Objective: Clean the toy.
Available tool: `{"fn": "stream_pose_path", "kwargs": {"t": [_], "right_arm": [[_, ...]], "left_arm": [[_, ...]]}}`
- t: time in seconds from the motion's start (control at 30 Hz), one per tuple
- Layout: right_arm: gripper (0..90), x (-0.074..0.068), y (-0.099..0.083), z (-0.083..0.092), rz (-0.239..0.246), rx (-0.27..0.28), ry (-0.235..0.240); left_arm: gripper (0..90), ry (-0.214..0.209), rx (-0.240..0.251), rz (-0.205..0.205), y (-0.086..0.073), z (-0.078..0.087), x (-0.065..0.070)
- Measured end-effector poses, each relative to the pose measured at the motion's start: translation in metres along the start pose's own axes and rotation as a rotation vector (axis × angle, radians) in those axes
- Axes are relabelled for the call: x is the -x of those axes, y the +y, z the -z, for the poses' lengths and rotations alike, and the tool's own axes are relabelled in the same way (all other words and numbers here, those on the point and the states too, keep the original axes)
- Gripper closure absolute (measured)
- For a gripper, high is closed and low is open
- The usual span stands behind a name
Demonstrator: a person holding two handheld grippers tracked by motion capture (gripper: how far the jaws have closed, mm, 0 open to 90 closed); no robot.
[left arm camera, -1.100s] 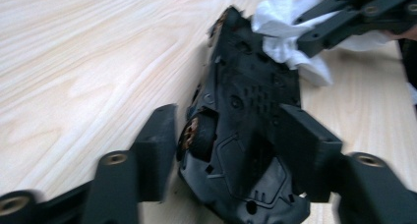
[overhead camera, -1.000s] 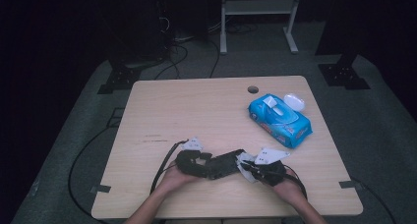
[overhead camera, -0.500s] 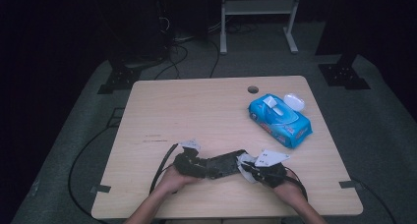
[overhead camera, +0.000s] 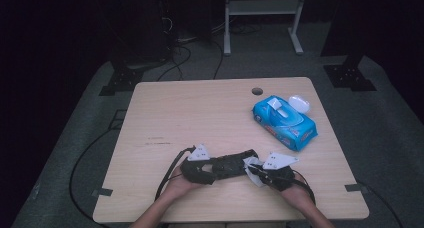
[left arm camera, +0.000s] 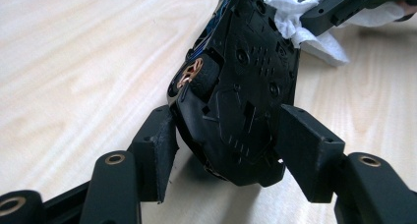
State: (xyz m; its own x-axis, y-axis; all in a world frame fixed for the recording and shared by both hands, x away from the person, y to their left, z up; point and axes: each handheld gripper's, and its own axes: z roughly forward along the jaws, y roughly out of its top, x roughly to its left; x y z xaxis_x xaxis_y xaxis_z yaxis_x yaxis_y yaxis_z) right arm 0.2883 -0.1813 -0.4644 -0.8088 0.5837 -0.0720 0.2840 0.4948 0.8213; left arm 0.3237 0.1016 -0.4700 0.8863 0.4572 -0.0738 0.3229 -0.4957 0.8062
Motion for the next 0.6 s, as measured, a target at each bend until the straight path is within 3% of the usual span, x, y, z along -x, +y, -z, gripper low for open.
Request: {"fn": "stream_pose_path", "kwargs": {"t": [0.1,0.13,0.2,0.37,0.5,0.6], "right_arm": [[85.8,0.001,-0.001,0.0,-0.004,-0.005,-0.002],[85.8,0.001,-0.001,0.0,-0.005,-0.011,-0.001],[85.7,0.001,-0.003,-0.001,-0.006,-0.029,0.006],[85.5,-0.001,-0.009,-0.011,-0.002,-0.096,0.026],[85.4,0.001,-0.008,-0.009,-0.011,-0.09,0.025],[85.2,0.0,-0.005,-0.005,-0.015,-0.071,0.05]], "left_arm": [[44.3,0.022,0.034,-0.033,0.0,0.002,0.001],[49.6,0.026,0.056,-0.034,0.001,0.003,0.002],[54.4,0.013,0.043,-0.057,0.001,0.003,0.003],[54.2,0.011,0.011,-0.117,0.001,-0.005,0.011],[53.3,0.009,0.021,-0.123,0.004,-0.007,0.011],[54.1,0.007,0.021,-0.132,0.003,-0.008,0.011]]}}
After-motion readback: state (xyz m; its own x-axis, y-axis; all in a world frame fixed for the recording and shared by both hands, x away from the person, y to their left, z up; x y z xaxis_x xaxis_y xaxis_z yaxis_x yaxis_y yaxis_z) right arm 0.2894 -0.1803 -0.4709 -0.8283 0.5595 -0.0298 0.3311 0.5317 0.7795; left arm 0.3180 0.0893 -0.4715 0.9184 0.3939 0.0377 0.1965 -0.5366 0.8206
